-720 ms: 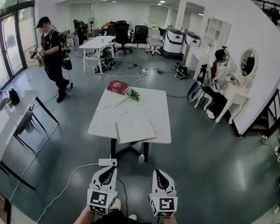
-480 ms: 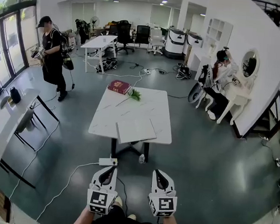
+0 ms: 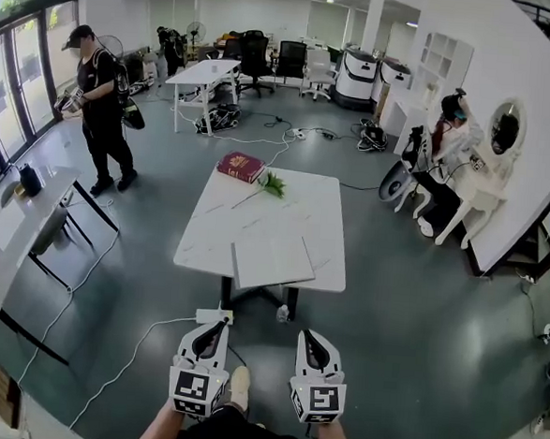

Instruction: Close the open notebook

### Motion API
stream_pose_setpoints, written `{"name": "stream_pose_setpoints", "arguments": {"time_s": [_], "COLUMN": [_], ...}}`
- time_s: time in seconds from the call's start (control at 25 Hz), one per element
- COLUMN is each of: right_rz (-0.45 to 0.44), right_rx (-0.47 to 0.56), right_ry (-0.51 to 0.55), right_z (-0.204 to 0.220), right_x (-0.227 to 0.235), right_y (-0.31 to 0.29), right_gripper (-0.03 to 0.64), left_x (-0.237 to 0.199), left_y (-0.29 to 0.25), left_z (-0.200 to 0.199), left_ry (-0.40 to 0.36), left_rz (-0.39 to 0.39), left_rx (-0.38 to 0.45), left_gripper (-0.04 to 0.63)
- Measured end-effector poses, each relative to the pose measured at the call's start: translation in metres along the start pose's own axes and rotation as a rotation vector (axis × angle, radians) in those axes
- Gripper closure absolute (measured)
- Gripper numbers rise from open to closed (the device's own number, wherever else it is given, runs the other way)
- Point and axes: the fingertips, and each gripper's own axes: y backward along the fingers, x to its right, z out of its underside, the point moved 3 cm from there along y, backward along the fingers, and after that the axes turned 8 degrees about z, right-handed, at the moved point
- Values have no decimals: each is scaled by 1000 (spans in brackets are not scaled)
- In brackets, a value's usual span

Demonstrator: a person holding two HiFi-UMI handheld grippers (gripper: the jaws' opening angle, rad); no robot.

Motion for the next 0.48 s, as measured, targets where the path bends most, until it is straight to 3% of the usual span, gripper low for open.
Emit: {"name": "stream_pose_setpoints", "arguments": {"time_s": [0.48], "right_rz": [-44], "right_rx": [-23], "right_ry": [-18], "right_z": [-2], "right_x": [-4], "right_y": [-165], "right_gripper": [600], "left_x": [-107], "left_y": [-115], "left_z": [-13], "left_ry": [19], "left_rz": [-15], "left_rx": [-28], "left_gripper": [571]}}
